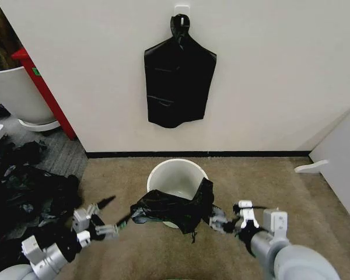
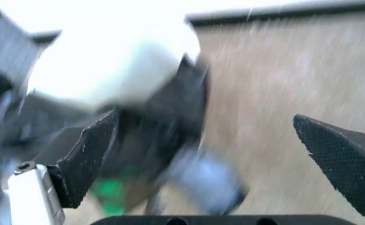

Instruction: Place the garbage bag over the trash bin.

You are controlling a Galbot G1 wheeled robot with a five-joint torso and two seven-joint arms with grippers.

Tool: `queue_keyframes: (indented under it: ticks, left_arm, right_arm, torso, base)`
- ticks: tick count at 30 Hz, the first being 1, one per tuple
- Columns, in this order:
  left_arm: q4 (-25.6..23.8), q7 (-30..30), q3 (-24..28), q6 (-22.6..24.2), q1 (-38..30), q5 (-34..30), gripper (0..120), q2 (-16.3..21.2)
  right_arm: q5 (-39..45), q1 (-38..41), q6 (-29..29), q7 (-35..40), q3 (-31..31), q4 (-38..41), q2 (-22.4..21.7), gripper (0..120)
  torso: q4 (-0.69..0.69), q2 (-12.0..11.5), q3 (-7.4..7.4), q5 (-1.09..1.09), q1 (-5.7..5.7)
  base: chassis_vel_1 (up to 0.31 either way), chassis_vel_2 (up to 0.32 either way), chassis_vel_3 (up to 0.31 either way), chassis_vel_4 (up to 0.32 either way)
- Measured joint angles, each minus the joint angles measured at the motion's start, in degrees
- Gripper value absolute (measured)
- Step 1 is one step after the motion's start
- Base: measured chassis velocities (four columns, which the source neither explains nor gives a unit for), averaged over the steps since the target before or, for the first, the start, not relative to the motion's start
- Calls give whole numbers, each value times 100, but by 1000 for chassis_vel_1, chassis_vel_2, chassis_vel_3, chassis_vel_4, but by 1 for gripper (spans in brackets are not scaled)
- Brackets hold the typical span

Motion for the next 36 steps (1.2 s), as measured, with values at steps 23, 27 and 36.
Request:
queue_keyframes:
  ticks: [23,27,36]
  left_arm:
    - [-2071,-5003,1179,1931,158,590,100,-859]
    - [-2067,-5129,1155,2121,150,583,100,-902]
    - [-2041,-5276,1149,2338,80,432,100,-917]
  right_arm:
    - [-822,4950,-394,-5008,-1918,-3296,-928,100]
    - [-931,6005,-397,-5475,-3125,-4027,-840,100]
    - [-928,7976,-402,-5852,-5439,-5374,-343,100]
  torso:
    - [-1,-1,1,1,0]
    - [-2,-1,1,-1,0]
    - [-1,-1,1,-1,0]
  base:
    - [0,0,0,0]
    - [0,0,0,0]
    - [0,0,0,0]
